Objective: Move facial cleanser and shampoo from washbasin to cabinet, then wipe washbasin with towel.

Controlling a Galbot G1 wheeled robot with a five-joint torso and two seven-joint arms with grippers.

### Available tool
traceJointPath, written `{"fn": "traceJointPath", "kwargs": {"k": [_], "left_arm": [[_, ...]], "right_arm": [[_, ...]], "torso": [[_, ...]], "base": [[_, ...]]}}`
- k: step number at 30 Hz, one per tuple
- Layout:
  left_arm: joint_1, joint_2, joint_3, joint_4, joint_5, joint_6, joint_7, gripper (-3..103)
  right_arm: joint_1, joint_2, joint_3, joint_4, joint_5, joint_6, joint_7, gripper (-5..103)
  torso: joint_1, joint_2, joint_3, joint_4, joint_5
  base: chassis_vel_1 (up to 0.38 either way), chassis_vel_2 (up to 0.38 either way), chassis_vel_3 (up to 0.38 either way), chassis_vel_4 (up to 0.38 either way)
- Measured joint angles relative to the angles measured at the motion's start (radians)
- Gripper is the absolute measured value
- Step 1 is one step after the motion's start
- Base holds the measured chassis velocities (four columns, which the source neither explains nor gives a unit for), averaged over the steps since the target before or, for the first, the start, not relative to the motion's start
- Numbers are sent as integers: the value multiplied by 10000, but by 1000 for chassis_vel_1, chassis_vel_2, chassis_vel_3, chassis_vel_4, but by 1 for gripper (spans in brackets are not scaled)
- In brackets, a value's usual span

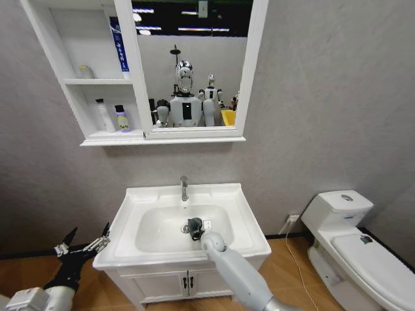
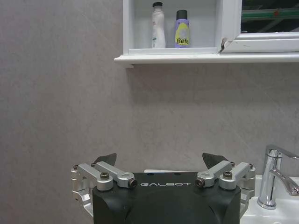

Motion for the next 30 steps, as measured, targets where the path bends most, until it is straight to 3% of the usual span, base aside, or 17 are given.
{"fn": "traceJointPath", "kwargs": {"k": [20,30], "left_arm": [[0,0,0,0,0,0,0,100],[0,0,0,1,0,0,0,100]], "right_arm": [[-305,-624,300,834,111,-511,986,3],[-556,-953,382,1237,-357,-574,1271,3]], "torso": [[0,0,0,3,0],[-1,2,0,1,0]], "base": [[0,0,0,0],[0,0,0,0]]}}
